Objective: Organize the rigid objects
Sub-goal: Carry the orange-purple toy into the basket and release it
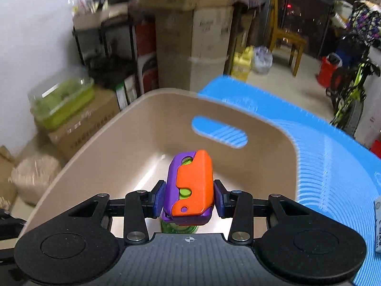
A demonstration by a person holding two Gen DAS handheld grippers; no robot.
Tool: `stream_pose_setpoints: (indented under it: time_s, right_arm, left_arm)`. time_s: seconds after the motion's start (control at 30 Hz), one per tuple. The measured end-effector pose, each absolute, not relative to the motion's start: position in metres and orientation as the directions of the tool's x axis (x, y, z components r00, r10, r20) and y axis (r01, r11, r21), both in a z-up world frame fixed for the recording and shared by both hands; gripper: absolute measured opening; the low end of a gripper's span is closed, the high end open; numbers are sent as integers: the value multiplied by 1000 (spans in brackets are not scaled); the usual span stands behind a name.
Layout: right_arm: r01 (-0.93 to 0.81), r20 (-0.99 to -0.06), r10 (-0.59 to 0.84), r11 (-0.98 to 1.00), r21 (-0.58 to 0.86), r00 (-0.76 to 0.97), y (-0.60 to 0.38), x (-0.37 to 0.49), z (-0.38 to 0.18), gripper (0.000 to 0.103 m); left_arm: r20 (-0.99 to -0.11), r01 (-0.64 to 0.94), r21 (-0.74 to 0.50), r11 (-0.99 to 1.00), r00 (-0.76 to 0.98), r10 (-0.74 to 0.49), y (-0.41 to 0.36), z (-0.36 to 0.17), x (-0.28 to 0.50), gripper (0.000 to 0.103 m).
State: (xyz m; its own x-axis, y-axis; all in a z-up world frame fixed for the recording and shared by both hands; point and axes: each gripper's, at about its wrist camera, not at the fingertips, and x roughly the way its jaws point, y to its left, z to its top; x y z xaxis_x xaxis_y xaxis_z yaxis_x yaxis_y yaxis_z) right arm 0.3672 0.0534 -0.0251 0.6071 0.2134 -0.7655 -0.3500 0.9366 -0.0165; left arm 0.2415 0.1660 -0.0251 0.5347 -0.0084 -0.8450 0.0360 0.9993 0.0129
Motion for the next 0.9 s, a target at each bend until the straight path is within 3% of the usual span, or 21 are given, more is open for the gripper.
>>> stream_pose_setpoints:
  time_s: [0.3,0.6,0.7,0.8,0.9]
  right_arm:
    - [-356,-872,163,935,-13,462,63,372,-62,48]
    - [-342,-911,143,940,2,387,64,376,-73,48]
    - [-336,-906,138,942,-5,400,64,374,-71,52]
    - [-339,-893,153,941,0,424,60,370,-63,66]
    - [-345,-873,181,939,16,453,51,365,-51,68]
  left_arm:
    - [-845,34,6,999,534,-13,165,-25,243,5]
    - [-845,34,5,999,535,-14,167,-25,244,5]
    - [-845,34,6,999,534,-13,167,-25,244,5]
    - [-846,33,4,999,534,-14,168,-25,245,5]
    - [-846,34,4,999,534,-14,168,-24,245,5]
